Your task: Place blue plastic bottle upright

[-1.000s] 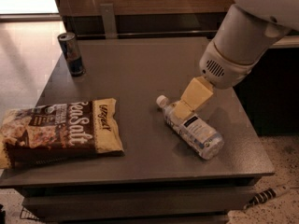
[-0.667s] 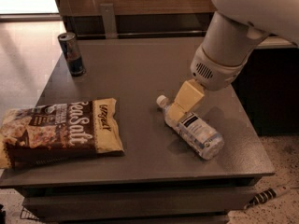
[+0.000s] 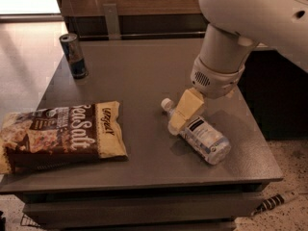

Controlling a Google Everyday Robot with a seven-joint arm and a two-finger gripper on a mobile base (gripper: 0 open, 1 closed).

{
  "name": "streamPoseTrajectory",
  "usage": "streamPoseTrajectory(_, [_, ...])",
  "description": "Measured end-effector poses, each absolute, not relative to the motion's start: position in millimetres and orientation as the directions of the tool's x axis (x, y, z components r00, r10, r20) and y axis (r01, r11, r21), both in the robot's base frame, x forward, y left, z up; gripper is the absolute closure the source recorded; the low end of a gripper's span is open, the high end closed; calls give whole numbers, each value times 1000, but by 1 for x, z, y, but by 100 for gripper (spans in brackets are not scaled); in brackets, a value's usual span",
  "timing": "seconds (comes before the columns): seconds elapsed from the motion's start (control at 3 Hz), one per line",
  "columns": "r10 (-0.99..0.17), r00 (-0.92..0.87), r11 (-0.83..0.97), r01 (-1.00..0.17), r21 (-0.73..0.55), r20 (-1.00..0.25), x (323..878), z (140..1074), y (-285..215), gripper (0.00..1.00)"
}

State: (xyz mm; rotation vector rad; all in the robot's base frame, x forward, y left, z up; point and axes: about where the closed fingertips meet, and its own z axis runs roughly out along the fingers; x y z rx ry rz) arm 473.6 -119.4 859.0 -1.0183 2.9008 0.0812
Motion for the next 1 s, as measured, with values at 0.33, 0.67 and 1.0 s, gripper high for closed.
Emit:
streamPoseTrajectory(0.33, [-594, -804, 802, -594, 64, -32, 477, 844, -119, 0])
streamPoseTrajectory(0.67, [-578, -816, 812, -577, 91, -16, 477, 834, -116, 0])
streamPoseTrajectory(1.0, [-572, -819, 813, -572, 111, -33, 474, 825, -109, 23])
